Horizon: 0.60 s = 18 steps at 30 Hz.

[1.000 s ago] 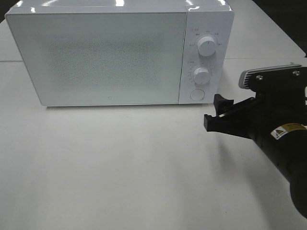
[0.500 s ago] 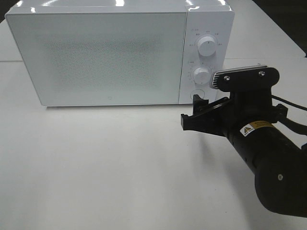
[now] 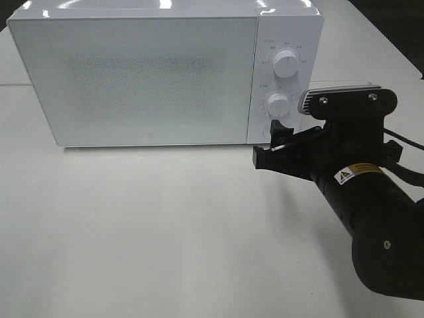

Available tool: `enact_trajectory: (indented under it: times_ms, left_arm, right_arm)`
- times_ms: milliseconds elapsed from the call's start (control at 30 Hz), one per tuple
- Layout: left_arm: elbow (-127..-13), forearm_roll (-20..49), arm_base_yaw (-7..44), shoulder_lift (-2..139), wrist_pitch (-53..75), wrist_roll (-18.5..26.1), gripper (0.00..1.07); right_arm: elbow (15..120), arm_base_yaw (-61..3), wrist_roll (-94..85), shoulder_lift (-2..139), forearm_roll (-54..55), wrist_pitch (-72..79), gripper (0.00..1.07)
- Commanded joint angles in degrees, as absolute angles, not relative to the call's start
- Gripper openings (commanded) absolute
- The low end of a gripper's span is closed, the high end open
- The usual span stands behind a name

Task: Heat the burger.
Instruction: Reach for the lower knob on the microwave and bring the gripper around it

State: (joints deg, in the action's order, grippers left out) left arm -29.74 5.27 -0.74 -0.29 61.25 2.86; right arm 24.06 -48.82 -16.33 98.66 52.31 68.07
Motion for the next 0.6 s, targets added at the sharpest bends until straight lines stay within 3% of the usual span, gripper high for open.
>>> enact_trajectory:
  times_ms: [33, 267, 600]
  left_arm:
    - [-29.6, 5.2, -0.9, -1.6, 61.2, 2.6, 0.98]
    - [-29.6, 5.2, -0.9, -1.6, 61.2, 2.6, 0.98]
    - [-29.6, 5.2, -0.9, -1.6, 61.2, 2.6, 0.98]
  right_arm:
    - [24.6, -47.8, -16.1, 98.9, 51.7, 70.8, 0.75]
    - [27.5, -43.3, -16.1, 99.9, 46.8, 68.9, 0.75]
    - [33.7, -42.0, -16.1, 107.4, 45.4, 67.5, 0.75]
